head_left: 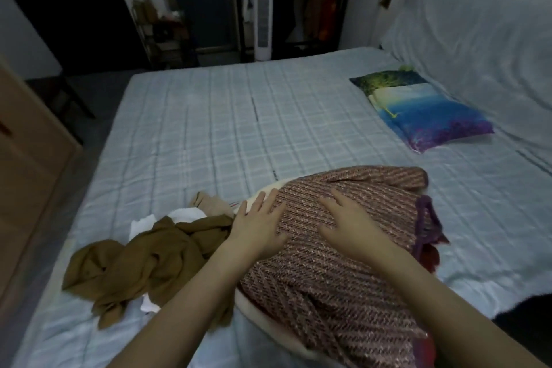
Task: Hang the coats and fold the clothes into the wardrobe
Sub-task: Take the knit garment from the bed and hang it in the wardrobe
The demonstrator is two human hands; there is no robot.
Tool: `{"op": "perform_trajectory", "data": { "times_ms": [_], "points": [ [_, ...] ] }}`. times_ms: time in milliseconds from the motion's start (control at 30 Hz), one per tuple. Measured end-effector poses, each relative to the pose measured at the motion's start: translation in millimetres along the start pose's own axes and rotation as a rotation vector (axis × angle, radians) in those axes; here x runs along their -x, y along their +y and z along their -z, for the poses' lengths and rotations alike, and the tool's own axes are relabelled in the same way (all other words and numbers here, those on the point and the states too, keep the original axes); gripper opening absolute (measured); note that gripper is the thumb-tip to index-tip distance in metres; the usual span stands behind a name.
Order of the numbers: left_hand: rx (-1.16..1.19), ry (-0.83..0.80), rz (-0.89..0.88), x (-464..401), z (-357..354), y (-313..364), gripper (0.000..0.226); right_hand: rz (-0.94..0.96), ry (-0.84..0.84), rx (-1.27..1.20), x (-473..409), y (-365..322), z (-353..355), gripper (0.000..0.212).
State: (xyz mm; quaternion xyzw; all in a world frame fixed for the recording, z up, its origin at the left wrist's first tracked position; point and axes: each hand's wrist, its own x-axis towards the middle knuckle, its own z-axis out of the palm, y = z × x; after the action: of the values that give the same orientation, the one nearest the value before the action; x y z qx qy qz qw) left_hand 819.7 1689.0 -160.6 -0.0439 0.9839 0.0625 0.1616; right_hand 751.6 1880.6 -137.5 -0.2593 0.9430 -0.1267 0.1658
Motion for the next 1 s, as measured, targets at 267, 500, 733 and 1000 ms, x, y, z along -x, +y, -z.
{"op": "perform_trajectory", "data": {
  "times_ms": [267, 500, 733, 1000],
  "points": [
    [0.107, -0.036, 0.221, -60.4, -23.8, 7.8, 0.071, 0.219, -0.103, -0.04, -113.1, 37.9, -1.0, 0.069],
    [0.296, -0.091, 0.424, -94.7, -83.5, 5.5, 0.071, 0.387, -0.135, -0.176, -183.4, 42.9, -56.0, 0.065],
    [0.435, -0.232, 0.568, -127.9, -169.5, -0.6, 0.073, 0.503, -0.198, -0.173, -242.8, 44.1, -147.5, 0.065],
    [0.369, -0.065, 0.651, -158.3, -290.8, -37.9, 0.064, 0.646, -0.256, 0.11, -326.9, 42.2, -280.2, 0.065]
  ]
}}
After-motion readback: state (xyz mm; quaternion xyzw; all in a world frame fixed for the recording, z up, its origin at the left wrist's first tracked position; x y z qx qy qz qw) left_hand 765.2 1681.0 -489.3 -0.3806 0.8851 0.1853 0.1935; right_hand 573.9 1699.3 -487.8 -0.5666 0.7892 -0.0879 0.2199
